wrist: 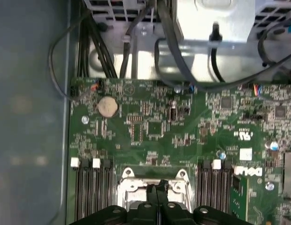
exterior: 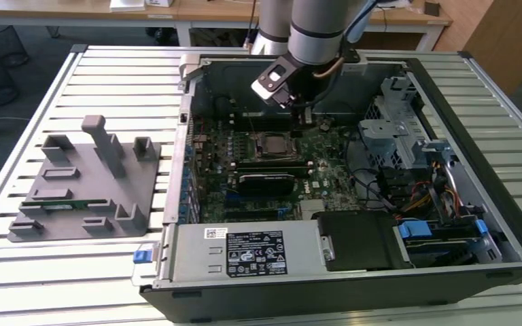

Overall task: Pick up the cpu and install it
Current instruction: 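Close the cpu cover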

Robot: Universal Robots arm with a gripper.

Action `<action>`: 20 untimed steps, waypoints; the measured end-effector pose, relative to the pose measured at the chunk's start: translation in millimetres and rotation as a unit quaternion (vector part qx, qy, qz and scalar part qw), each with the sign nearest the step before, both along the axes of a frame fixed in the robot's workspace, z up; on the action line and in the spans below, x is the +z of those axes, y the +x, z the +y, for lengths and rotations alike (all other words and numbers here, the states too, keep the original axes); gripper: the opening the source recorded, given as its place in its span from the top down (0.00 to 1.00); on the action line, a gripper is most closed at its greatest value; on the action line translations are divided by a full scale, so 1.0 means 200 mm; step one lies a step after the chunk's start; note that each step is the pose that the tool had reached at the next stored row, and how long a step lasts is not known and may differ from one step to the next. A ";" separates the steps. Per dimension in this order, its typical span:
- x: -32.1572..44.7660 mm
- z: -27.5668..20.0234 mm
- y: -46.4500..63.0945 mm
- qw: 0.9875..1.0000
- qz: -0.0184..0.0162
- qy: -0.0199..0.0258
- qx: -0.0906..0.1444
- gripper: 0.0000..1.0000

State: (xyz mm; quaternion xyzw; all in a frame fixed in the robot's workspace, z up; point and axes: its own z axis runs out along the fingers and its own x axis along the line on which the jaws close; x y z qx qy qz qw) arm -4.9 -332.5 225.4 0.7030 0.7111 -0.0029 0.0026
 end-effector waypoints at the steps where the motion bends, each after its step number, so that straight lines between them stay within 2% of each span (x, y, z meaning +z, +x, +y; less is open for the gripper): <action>1: -0.004 0.000 -0.01 1.000 0.000 0.000 0.000 0.89; 7: -0.026 0.000 -0.12 1.000 0.000 0.000 0.000 0.89; 12: -0.031 0.000 -0.15 1.000 0.000 0.000 0.000 0.89; 17: -0.038 0.000 -0.26 1.000 0.000 0.000 0.000 0.89; 20: -0.045 0.002 -0.29 1.000 0.000 0.000 0.000 0.89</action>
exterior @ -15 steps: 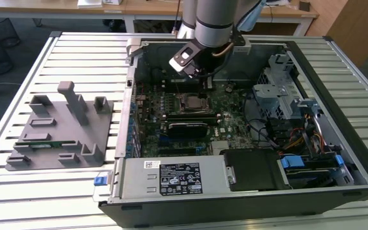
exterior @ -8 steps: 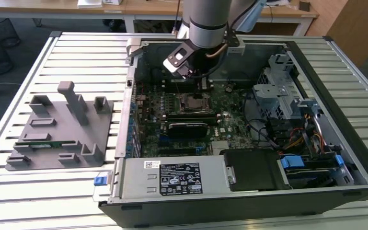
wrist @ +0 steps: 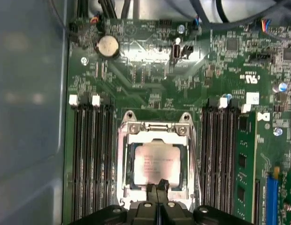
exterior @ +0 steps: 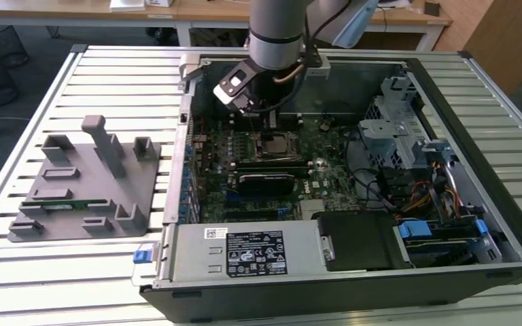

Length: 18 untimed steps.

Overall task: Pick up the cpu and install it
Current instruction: 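Close the cpu cover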

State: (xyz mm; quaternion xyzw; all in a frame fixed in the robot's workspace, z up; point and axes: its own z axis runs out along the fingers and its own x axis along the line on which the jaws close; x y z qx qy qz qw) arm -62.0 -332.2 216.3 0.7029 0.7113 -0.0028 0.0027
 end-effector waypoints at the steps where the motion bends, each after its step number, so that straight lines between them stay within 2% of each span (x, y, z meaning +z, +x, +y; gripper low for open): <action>1: -0.003 0.000 0.00 1.000 0.000 0.000 0.000 0.89; 18: -0.077 0.002 -0.01 1.000 0.001 0.000 0.000 0.89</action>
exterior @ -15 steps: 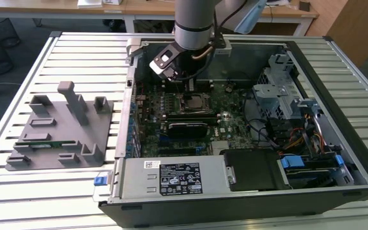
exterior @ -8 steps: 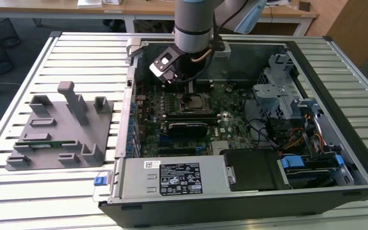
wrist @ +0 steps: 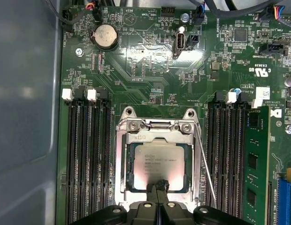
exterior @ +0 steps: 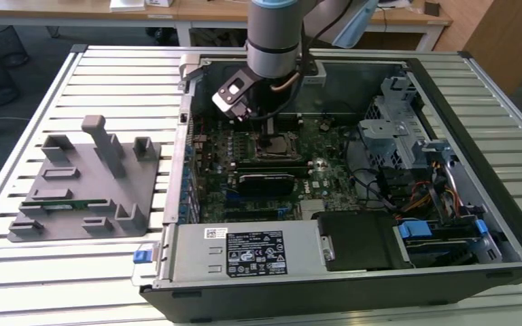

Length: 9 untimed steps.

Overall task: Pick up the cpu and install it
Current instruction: 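Close the cpu cover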

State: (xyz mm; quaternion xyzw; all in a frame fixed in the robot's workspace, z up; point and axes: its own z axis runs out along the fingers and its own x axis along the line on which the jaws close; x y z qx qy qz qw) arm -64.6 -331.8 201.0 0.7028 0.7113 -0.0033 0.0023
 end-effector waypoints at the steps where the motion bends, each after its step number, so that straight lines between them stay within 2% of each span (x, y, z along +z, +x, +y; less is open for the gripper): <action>1: -0.003 0.000 0.00 1.000 0.000 0.000 0.000 0.89; 9: -0.009 0.000 0.00 1.000 0.001 0.001 0.000 0.89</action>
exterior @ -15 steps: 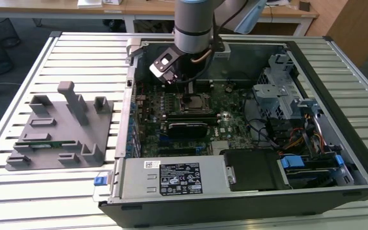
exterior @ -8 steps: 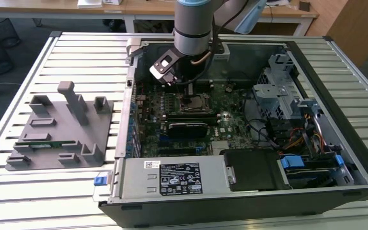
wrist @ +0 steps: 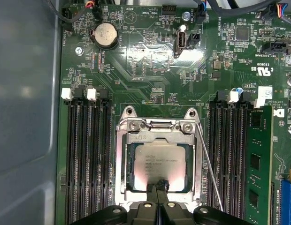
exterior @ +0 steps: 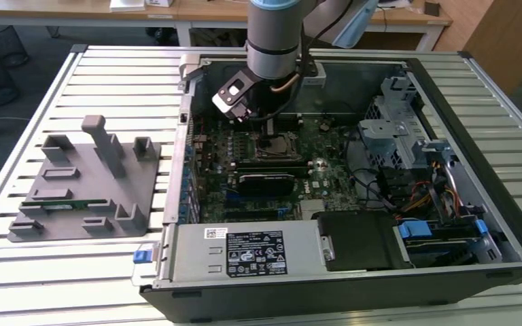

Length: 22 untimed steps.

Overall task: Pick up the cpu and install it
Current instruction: 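Close the cpu cover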

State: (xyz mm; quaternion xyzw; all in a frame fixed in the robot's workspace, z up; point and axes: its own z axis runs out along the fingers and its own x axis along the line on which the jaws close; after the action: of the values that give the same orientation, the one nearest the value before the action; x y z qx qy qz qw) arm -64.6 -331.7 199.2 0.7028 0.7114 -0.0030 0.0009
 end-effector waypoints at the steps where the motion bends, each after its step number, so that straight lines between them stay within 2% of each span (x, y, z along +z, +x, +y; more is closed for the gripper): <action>1: 0.001 0.000 0.00 1.000 0.000 0.000 0.000 0.89; 8: 0.009 0.001 0.00 1.000 0.002 0.000 0.000 0.89; 16: -0.003 0.001 0.00 1.000 0.003 0.000 0.000 0.89; 22: 0.047 0.001 0.00 1.000 0.003 0.000 0.000 0.89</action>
State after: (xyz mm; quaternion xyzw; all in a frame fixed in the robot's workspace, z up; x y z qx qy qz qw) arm -64.6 -331.6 208.6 0.7026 0.7115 -0.0050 -0.0012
